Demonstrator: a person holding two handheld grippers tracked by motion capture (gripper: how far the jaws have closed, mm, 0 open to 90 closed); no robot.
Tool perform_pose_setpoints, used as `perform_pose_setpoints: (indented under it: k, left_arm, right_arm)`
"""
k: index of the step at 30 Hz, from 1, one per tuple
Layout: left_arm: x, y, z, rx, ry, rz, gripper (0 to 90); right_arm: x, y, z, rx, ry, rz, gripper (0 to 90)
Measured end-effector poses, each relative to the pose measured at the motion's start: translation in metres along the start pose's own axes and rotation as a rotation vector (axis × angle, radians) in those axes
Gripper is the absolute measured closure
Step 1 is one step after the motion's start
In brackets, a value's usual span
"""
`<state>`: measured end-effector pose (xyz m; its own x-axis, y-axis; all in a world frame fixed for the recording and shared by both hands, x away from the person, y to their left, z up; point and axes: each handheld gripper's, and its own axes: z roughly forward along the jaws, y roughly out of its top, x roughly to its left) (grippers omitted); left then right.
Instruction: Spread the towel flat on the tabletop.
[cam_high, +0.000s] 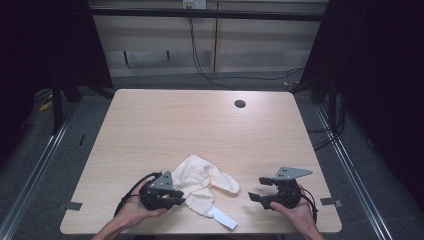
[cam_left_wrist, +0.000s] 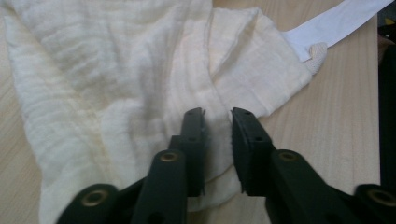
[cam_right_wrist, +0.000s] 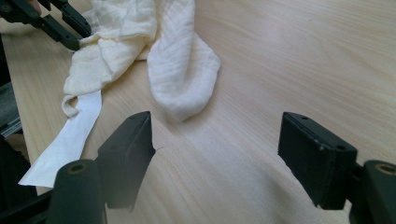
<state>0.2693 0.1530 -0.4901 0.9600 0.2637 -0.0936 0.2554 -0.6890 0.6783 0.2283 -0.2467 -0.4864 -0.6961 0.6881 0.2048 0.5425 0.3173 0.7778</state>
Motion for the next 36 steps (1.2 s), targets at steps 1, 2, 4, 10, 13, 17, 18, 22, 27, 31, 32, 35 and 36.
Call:
perform_pose_setpoints:
  k: [1,2,4,10,13,17,18,22,27,31,32,35,36]
  left_arm:
    - [0.001,0.0,-0.001,0.002,-0.001,-0.001,80.0]
    - [0.002,0.0,-0.002,-0.023,-0.005,-0.009,82.8]
    - [0.004,0.0,-0.004,-0.036,-0.013,-0.028,86.7]
    - [0.009,0.002,-0.015,-0.113,-0.033,-0.08,87.9]
    - [0.014,0.005,-0.025,-0.158,-0.016,-0.096,87.9]
    - [0.024,0.007,-0.041,-0.227,0.038,-0.127,87.9]
    - [0.026,0.007,-0.045,-0.241,0.049,-0.132,87.8]
    - [0.036,0.001,-0.058,-0.29,0.109,-0.164,87.9]
    - [0.043,-0.008,-0.06,-0.289,0.122,-0.198,87.9]
    - [0.044,-0.009,-0.06,-0.29,0.123,-0.204,87.8]
    - [0.044,-0.01,-0.061,-0.292,0.128,-0.205,87.8]
    - [0.046,-0.012,-0.062,-0.296,0.134,-0.217,87.8]
    - [0.047,-0.013,-0.063,-0.298,0.132,-0.224,87.8]
  right_arm:
    - [0.0,0.0,0.0,0.0,-0.002,-0.001,25.9]
    - [0.0,0.0,0.001,0.0,0.0,-0.002,25.9]
    - [0.001,0.0,0.001,-0.002,0.0,-0.005,25.9]
    - [0.002,0.001,0.003,0.0,0.011,-0.012,25.3]
    - [0.003,0.002,0.004,0.0,0.021,-0.015,27.0]
    - [0.004,0.004,0.003,-0.011,0.047,-0.029,38.4]
    - [0.004,0.004,0.001,-0.029,0.055,-0.028,43.8]
    - [0.009,0.007,0.002,-0.029,0.072,-0.05,50.9]
    - [0.02,0.018,0.018,0.005,0.076,-0.107,53.6]
    - [0.03,0.028,0.04,0.044,0.113,-0.154,56.8]
    - [0.032,0.029,0.046,0.055,0.123,-0.17,57.4]
    - [0.036,0.027,0.059,0.084,0.13,-0.19,56.7]
    - [0.036,0.026,0.061,0.094,0.128,-0.194,54.3]
